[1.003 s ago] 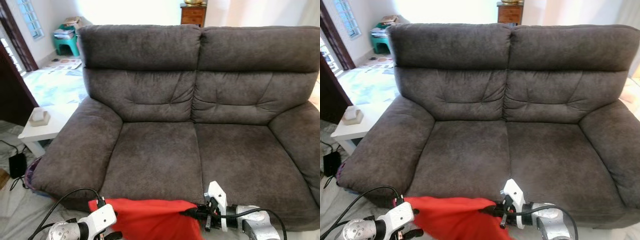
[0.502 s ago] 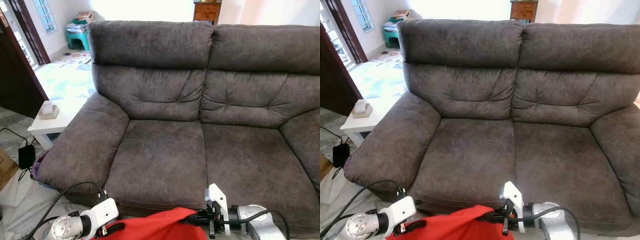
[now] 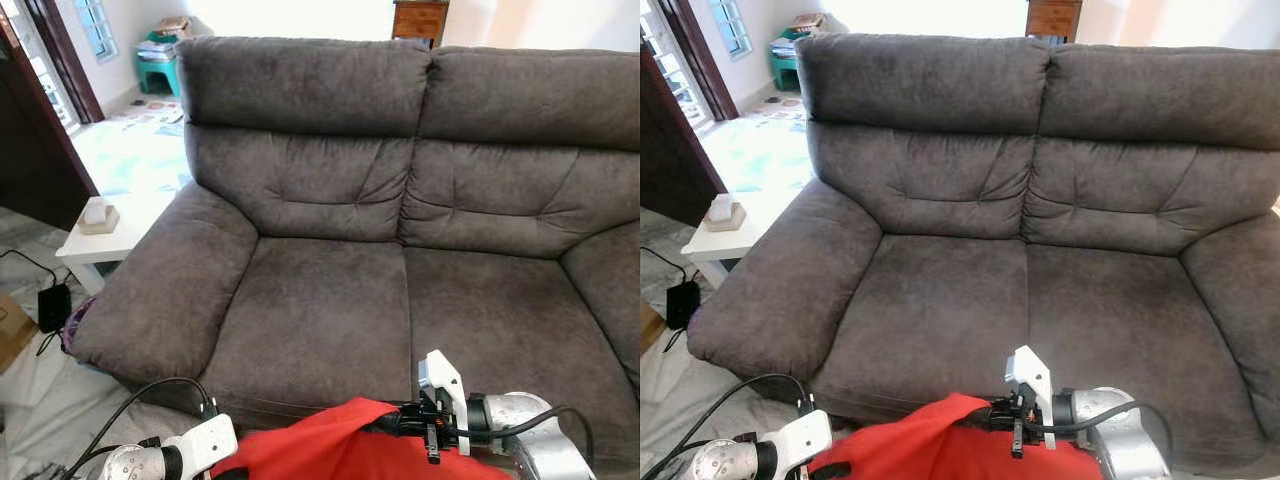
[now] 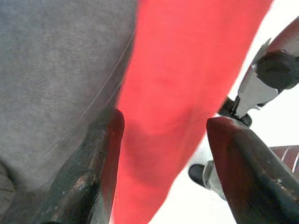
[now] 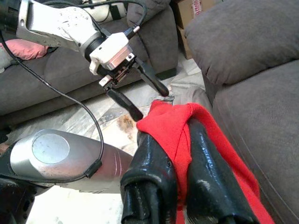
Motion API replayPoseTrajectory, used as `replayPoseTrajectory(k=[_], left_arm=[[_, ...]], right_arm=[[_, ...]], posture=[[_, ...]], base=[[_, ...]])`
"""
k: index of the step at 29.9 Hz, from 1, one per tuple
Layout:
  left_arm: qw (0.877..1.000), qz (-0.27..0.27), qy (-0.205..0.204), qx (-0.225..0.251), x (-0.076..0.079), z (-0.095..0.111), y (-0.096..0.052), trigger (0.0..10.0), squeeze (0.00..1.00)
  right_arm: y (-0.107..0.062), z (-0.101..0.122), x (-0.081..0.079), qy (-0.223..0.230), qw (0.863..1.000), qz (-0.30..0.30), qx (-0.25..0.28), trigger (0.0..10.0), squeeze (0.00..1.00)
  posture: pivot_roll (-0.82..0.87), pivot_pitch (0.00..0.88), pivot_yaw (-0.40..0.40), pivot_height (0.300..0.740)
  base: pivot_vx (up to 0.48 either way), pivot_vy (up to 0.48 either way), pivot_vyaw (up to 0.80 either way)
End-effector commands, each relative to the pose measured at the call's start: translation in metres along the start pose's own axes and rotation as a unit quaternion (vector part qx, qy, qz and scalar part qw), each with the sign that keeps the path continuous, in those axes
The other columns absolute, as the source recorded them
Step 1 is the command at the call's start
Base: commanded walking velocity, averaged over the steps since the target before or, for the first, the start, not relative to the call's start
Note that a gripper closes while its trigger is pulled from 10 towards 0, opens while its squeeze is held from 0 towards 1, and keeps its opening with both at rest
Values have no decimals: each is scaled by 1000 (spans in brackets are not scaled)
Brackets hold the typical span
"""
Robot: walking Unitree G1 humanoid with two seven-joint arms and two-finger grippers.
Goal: Move the pillow to the sofa from floor
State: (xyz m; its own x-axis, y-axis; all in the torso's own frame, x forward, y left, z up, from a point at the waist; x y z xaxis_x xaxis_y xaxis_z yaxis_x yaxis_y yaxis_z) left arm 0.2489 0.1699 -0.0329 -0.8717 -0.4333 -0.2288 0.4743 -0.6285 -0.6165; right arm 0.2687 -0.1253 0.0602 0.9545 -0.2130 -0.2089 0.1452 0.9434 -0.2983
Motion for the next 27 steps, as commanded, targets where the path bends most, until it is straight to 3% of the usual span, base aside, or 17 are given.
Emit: replayPoseTrajectory(k=[1,5,11,18,27], left_arm=[[1000,-17,-3,-16,7,-10,-4,10000,0],[999,-19,9,-33,10,-18,-6,10000,0],[999,14,25,-45,3,-21,-7,10000,0],[997,71,43,5,-22,-1,-12,10000,0],[998,42,48,4,-16,-2,-12,10000,0]], right_arm=[[4,26,-4,-42,998,18,41,10000,0],[3,29,-5,-43,998,22,42,10000,0],[-2,29,-10,-42,998,29,41,10000,0],[0,22,-16,-31,998,36,30,10000,0],[2,25,-25,-36,997,62,32,10000,0]], posture=[[117,21,10,740],[113,21,9,740],[109,23,11,740],[111,22,11,740],[102,12,16,740]], base=[[0,0,0],[0,0,0],[0,0,0],[0,0,0],[0,0,0]])
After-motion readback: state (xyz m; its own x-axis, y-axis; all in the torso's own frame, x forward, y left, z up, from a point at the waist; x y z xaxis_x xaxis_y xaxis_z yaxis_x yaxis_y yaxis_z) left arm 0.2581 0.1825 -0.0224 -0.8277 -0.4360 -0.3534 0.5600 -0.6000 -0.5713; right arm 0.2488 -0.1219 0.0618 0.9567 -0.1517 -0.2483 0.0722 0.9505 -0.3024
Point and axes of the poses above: a point about 5 cm out from each wrist's last joint towards the gripper, its own y axis pointing out of the wrist towards the gripper, its own z axis along the axis of the wrist's last joint, x = y × z, the point moved 4 cm from there along y, pointing out of the wrist towards the gripper, and after that the axes turned 2 degrees about -y, right-handed, at the moved point
